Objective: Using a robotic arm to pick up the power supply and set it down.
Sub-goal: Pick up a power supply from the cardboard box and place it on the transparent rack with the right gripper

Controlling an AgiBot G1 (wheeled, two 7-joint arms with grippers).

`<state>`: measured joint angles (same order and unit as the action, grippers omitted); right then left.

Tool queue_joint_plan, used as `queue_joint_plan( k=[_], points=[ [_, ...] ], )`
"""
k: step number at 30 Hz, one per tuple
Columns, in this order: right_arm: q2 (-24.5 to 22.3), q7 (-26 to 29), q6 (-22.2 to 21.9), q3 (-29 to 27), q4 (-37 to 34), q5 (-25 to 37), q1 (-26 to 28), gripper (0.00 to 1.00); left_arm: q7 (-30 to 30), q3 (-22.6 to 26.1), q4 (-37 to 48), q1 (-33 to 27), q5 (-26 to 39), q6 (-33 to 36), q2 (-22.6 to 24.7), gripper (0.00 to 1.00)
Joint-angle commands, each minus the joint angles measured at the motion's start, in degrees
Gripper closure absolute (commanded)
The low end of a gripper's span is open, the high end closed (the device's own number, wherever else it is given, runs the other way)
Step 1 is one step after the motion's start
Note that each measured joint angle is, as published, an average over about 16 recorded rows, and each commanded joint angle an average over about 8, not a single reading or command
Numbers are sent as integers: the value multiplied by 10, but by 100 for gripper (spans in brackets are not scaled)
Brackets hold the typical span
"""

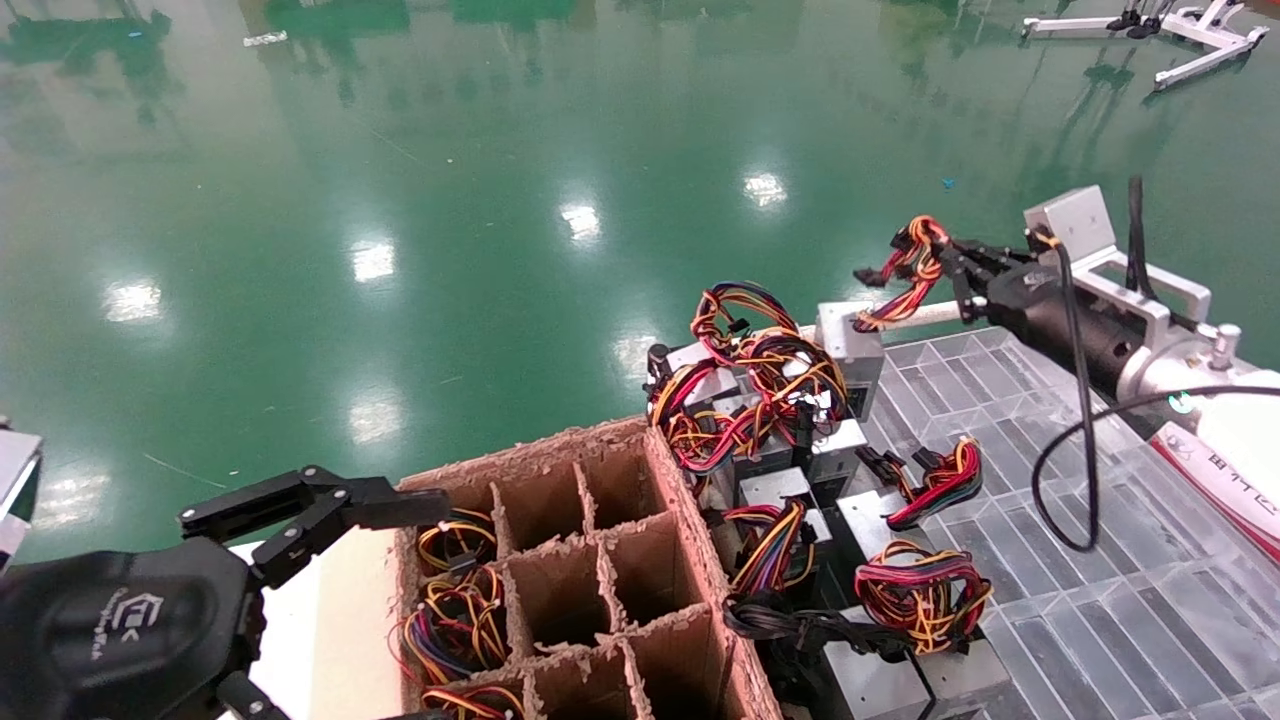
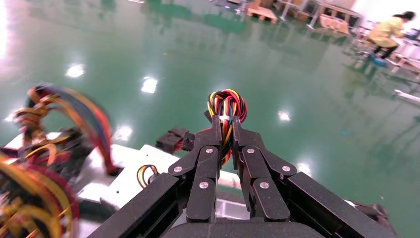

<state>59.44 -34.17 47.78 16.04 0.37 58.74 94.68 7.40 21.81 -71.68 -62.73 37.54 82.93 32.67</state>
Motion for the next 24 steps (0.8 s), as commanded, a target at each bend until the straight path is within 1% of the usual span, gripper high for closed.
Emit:
queue_joint_plan(
  k=[1, 5, 9, 14, 20, 24],
  points=[
    [-5, -1, 18, 3, 1, 4, -4, 100, 0, 0, 0, 0, 0, 0, 0, 0],
    [-21, -1, 43, 10, 1, 15, -4, 100, 0, 0, 0, 0, 0, 0, 0, 0],
    [-28, 0, 41, 15, -1, 22, 1, 100, 0, 0, 0, 0, 0, 0, 0, 0],
    [-17, -4, 13, 21, -2, 30, 11, 100, 0, 0, 0, 0, 0, 0, 0, 0],
    [13, -12, -30, 28, 2, 40, 29, 100, 0, 0, 0, 0, 0, 0, 0, 0],
    [33, -18, -49, 32, 4, 46, 39, 100, 0, 0, 0, 0, 0, 0, 0, 0]
  ],
)
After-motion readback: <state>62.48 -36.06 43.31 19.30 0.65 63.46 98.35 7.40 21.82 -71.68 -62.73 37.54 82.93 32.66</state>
